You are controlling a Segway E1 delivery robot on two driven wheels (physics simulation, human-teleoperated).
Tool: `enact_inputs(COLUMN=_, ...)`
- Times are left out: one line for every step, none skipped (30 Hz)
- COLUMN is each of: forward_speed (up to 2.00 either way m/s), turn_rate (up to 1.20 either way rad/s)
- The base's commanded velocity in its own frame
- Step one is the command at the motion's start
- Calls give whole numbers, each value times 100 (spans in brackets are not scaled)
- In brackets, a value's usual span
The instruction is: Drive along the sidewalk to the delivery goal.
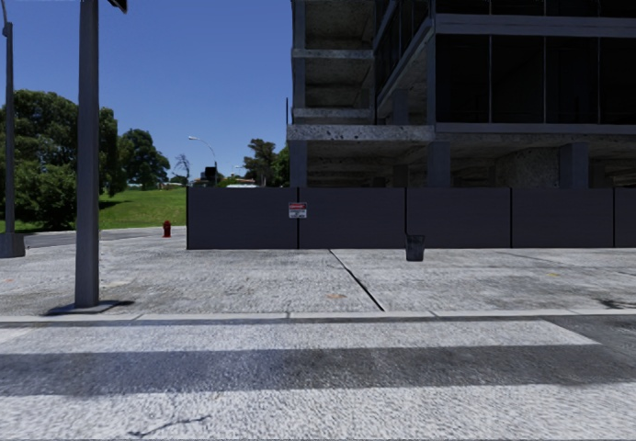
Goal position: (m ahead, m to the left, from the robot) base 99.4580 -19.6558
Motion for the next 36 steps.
enact_inputs(forward_speed=183, turn_rate=24)
enact_inputs(forward_speed=183, turn_rate=24)
enact_inputs(forward_speed=183, turn_rate=24)
enact_inputs(forward_speed=183, turn_rate=24)
enact_inputs(forward_speed=183, turn_rate=24)
enact_inputs(forward_speed=183, turn_rate=24)
enact_inputs(forward_speed=183, turn_rate=24)
enact_inputs(forward_speed=183, turn_rate=24)
enact_inputs(forward_speed=183, turn_rate=24)
enact_inputs(forward_speed=183, turn_rate=24)
enact_inputs(forward_speed=183, turn_rate=24)
enact_inputs(forward_speed=183, turn_rate=24)
enact_inputs(forward_speed=183, turn_rate=24)
enact_inputs(forward_speed=183, turn_rate=24)
enact_inputs(forward_speed=183, turn_rate=24)
enact_inputs(forward_speed=183, turn_rate=24)
enact_inputs(forward_speed=183, turn_rate=24)
enact_inputs(forward_speed=183, turn_rate=24)
enact_inputs(forward_speed=183, turn_rate=24)
enact_inputs(forward_speed=182, turn_rate=25)
enact_inputs(forward_speed=181, turn_rate=26)
enact_inputs(forward_speed=180, turn_rate=26)
enact_inputs(forward_speed=180, turn_rate=26)
enact_inputs(forward_speed=180, turn_rate=27)
enact_inputs(forward_speed=180, turn_rate=27)
enact_inputs(forward_speed=180, turn_rate=27)
enact_inputs(forward_speed=180, turn_rate=27)
enact_inputs(forward_speed=179, turn_rate=27)
enact_inputs(forward_speed=179, turn_rate=27)
enact_inputs(forward_speed=178, turn_rate=27)
enact_inputs(forward_speed=178, turn_rate=27)
enact_inputs(forward_speed=177, turn_rate=28)
enact_inputs(forward_speed=177, turn_rate=28)
enact_inputs(forward_speed=177, turn_rate=28)
enact_inputs(forward_speed=177, turn_rate=30)
enact_inputs(forward_speed=176, turn_rate=30)
